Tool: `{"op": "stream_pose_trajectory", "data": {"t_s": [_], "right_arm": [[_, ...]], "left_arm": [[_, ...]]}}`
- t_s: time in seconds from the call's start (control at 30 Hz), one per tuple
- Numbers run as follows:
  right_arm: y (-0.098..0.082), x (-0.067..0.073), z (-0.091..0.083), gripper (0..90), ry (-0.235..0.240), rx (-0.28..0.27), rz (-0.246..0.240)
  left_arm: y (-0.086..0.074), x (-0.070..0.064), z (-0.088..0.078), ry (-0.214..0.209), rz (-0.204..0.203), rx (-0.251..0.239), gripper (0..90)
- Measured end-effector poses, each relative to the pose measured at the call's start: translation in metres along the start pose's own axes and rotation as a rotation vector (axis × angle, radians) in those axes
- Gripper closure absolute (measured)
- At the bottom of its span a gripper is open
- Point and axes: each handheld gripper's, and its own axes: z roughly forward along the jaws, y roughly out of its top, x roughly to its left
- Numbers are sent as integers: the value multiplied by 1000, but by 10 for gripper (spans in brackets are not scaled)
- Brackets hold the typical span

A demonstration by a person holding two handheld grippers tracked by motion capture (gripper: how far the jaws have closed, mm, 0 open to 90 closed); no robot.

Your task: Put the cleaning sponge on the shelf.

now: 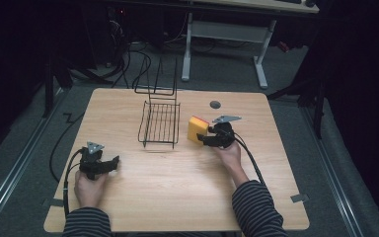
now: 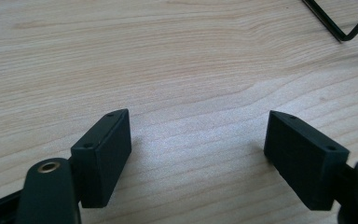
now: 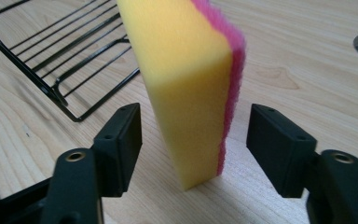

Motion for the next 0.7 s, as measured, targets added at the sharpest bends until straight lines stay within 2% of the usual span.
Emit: {"op": "stream_pose_trajectory", "data": {"t_s": [0.23,0.4,0.7], "right_arm": [[-5,-1,9,475,0,17,18],[-5,0,9,559,-12,18,-10],[-6,2,1,596,-4,4,-28]], "left_arm": [[0,0,0,0,-1,0,235],[0,0,0,-1,-1,-1,234],[0,0,0,-1,-1,-1,235]]}}
